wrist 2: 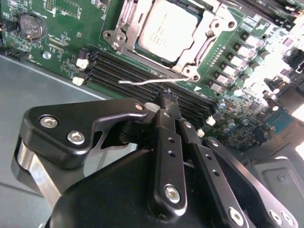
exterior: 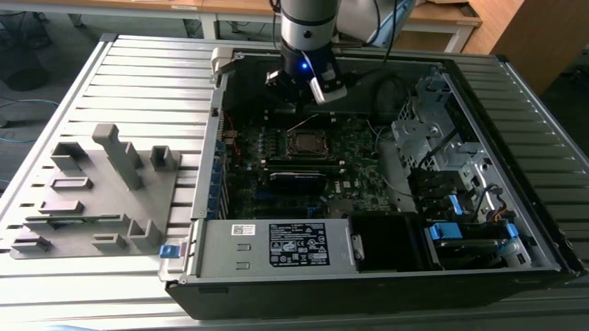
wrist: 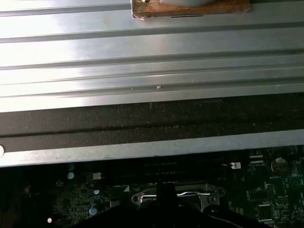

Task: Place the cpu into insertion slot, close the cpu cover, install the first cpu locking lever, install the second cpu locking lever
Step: 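Install the first cpu locking lever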

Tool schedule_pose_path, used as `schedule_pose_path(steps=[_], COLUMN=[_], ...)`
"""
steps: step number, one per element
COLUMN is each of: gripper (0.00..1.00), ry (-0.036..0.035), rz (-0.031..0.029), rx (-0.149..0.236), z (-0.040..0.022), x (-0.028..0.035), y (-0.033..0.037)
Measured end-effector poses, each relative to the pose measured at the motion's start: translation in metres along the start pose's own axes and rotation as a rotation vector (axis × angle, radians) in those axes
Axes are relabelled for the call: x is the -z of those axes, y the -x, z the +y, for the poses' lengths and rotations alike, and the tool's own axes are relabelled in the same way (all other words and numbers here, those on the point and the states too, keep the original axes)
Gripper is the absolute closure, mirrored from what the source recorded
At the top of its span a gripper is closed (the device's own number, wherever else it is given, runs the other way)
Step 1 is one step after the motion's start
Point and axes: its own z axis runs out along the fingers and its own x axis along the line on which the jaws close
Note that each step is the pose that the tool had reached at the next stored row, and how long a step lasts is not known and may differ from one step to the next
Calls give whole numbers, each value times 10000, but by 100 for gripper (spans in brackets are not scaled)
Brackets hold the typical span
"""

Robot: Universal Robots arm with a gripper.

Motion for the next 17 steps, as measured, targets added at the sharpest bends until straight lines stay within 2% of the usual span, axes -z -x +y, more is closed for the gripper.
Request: schedule_pose_path(steps=[1,3,4,9,13,17], gripper=[89,89,89,89,89,89], ry=[26,198,239,244,243,244], rz=[2,19,21,21,22,21], rx=[-1,-10,-11,-12,-11,-11], z=[-6,-19,-22,-26,-34,-34], x=[-1,-1,-1,-16,-63,-84], y=[0,1,2,2,5,37])
